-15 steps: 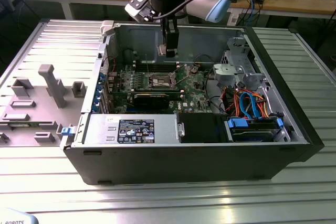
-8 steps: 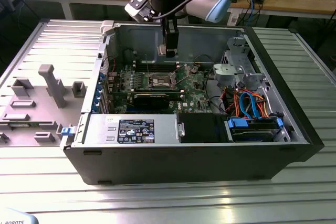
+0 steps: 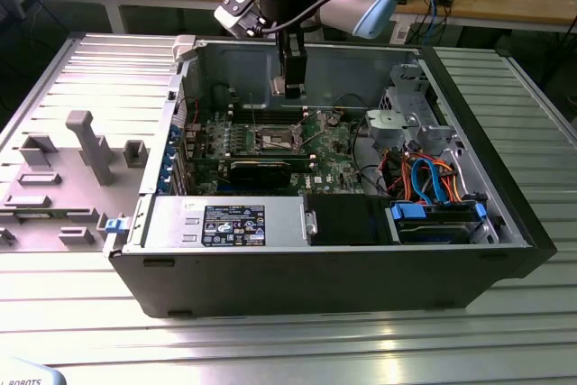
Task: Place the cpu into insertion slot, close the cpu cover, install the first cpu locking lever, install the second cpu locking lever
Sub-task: 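Place the cpu into insertion slot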
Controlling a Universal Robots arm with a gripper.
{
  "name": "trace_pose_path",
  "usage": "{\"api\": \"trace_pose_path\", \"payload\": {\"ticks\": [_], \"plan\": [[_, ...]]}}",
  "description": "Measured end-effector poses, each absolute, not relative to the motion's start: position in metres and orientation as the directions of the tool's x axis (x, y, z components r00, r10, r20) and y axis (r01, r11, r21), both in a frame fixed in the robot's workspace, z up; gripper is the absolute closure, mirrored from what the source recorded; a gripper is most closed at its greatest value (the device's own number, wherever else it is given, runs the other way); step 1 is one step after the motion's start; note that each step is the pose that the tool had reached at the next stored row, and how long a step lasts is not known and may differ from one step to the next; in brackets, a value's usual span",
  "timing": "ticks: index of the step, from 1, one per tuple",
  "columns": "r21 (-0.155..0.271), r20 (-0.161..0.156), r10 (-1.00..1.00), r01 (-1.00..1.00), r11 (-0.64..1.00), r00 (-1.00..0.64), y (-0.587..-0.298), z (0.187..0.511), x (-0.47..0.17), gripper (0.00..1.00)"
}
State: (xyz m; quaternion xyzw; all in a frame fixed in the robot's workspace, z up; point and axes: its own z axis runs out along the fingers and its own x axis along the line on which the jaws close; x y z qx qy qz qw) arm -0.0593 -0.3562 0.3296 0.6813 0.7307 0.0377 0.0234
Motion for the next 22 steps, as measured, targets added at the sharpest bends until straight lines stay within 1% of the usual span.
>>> {"api": "trace_pose_path", "payload": {"ticks": [5, 13, 22], "plan": [[0.087, 0.017, 0.998, 0.995, 0.056, -0.057, -0.3561, 0.3295, -0.0593, 0.46], [0.087, 0.017, 0.999, 0.996, -0.033, 0.032, -0.3562, 0.3285, -0.0593, 0.46], [0.087, 0.017, 0.999, 0.996, -0.037, 0.036, -0.3562, 0.3285, -0.0593, 0.46]]}}
